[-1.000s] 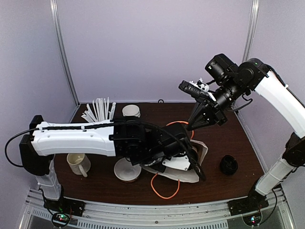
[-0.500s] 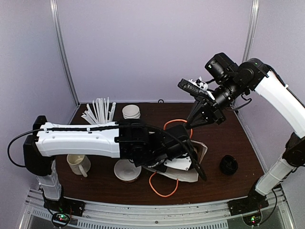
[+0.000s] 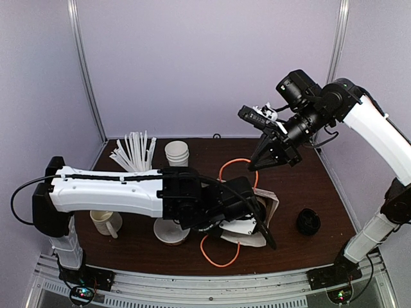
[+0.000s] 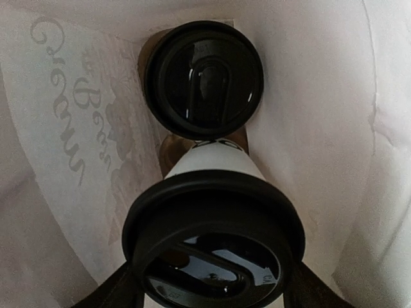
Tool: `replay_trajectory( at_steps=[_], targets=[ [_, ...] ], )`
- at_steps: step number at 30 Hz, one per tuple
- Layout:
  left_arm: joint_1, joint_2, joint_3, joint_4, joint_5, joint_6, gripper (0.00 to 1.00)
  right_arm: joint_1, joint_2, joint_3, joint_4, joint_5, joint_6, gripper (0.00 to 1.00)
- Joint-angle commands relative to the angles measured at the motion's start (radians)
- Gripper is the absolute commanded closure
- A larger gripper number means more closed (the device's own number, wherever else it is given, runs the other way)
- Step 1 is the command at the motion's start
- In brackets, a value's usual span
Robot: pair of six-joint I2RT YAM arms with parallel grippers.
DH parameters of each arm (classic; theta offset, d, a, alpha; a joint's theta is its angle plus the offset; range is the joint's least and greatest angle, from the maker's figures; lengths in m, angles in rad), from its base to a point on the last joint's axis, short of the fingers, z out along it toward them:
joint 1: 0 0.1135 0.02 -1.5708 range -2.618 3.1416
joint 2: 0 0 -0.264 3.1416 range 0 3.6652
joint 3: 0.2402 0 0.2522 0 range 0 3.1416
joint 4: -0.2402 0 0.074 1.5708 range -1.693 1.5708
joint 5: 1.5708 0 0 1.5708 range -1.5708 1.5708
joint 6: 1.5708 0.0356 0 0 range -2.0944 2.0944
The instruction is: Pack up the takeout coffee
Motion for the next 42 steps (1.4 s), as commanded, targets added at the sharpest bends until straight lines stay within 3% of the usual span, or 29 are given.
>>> replay_trajectory(
  at_steps=[1,14,42],
  targets=[
    [0.01,-0.041,-0.01,0.056,-0.017,-0.027,0.45,0.006,-0.009,0.017,0.015,0.02,0.008,1.0],
    [0.061,0.012,0.01,0.109,-0.05,0.0,0.45,0.011,-0.021,0.001,-0.039,-0.077,-0.049,1.0],
    [0.095,0.052,-0.076,0.222,-0.039,0.034,0.46,0.021,0.023,0.037,-0.067,-0.103,-0.068,1.0]
  ],
)
